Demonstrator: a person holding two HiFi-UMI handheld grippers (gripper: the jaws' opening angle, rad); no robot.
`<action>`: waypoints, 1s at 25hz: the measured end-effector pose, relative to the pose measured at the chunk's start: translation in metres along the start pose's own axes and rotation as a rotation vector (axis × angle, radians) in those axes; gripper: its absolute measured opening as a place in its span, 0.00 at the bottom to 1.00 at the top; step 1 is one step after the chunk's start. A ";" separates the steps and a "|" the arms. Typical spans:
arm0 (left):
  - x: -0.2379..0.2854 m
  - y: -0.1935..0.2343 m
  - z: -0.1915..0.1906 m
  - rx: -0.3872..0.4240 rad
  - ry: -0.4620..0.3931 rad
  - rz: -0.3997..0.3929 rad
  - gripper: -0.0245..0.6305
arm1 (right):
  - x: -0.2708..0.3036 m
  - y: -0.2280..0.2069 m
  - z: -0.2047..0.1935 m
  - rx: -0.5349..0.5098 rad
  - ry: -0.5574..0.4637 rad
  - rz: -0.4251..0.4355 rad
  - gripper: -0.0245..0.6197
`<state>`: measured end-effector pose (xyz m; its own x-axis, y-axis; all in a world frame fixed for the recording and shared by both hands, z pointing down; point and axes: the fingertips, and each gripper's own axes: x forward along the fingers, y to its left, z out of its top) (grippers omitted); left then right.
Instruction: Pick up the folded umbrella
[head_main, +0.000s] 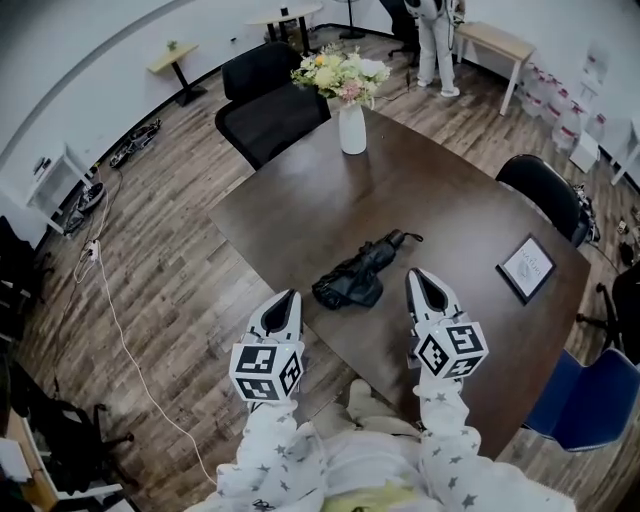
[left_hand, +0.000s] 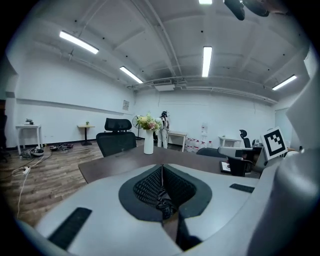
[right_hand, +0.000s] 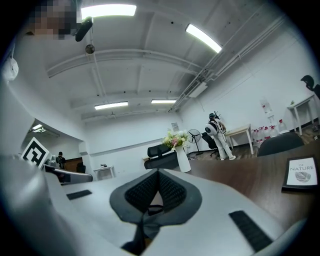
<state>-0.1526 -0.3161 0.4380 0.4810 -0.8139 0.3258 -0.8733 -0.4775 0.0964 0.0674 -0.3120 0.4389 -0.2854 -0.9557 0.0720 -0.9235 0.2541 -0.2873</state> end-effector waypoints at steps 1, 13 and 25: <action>0.008 0.000 -0.001 0.012 0.016 -0.009 0.08 | 0.001 -0.003 -0.002 0.007 0.005 -0.006 0.07; 0.122 -0.031 -0.020 0.141 0.251 -0.202 0.10 | 0.016 -0.031 -0.012 0.039 0.039 -0.093 0.07; 0.206 -0.065 -0.073 0.291 0.533 -0.391 0.41 | 0.029 -0.061 -0.032 0.093 0.073 -0.183 0.07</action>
<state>-0.0026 -0.4281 0.5677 0.5861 -0.3284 0.7407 -0.5530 -0.8303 0.0696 0.1069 -0.3503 0.4893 -0.1357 -0.9706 0.1990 -0.9350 0.0590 -0.3498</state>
